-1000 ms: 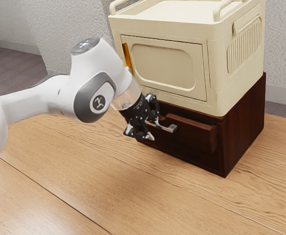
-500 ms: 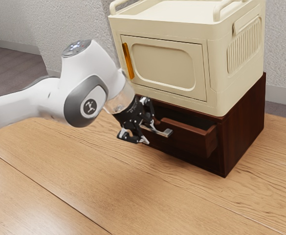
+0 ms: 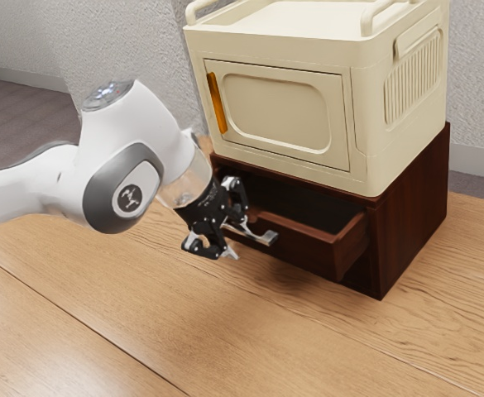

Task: Pull the drawer handle with one arm to open the drawer

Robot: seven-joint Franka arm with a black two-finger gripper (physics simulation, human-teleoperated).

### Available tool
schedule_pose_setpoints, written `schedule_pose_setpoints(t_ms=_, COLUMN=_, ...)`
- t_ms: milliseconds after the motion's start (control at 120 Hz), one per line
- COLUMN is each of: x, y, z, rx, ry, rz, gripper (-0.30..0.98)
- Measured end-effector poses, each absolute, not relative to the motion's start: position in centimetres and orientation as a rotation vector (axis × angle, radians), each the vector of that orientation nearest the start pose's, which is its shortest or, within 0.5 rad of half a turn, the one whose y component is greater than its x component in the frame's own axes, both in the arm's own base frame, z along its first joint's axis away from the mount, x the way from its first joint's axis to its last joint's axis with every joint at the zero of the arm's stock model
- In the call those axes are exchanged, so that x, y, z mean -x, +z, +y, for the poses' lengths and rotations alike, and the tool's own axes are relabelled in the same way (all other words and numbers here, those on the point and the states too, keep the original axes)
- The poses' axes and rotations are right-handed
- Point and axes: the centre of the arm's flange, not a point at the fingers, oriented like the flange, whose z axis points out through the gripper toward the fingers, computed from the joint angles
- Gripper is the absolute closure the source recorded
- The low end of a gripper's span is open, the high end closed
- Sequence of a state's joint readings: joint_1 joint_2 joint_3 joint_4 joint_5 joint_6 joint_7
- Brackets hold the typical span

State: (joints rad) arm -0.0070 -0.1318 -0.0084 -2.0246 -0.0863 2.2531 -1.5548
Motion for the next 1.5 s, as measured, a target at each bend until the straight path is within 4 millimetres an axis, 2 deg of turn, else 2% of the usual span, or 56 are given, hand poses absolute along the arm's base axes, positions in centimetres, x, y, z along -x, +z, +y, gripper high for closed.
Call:
schedule_pose_setpoints(t_ms=175, x=-53.5, y=54.5, z=-0.9, rx=-1.978, ry=0.294, rz=2.008, gripper=0.46)
schedule_pose_setpoints(t_ms=992, x=-48.6, y=54.7, z=-0.4, rx=-1.950, ry=0.307, rz=2.018, gripper=0.46)
schedule_pose_setpoints(t_ms=1350, x=-47.5, y=55.0, z=-0.4, rx=-1.940, ry=0.317, rz=2.018, gripper=0.46)
schedule_pose_setpoints(t_ms=1500, x=-47.2, y=56.0, z=-0.4, rx=-1.954, ry=0.365, rz=2.000, gripper=0.46)
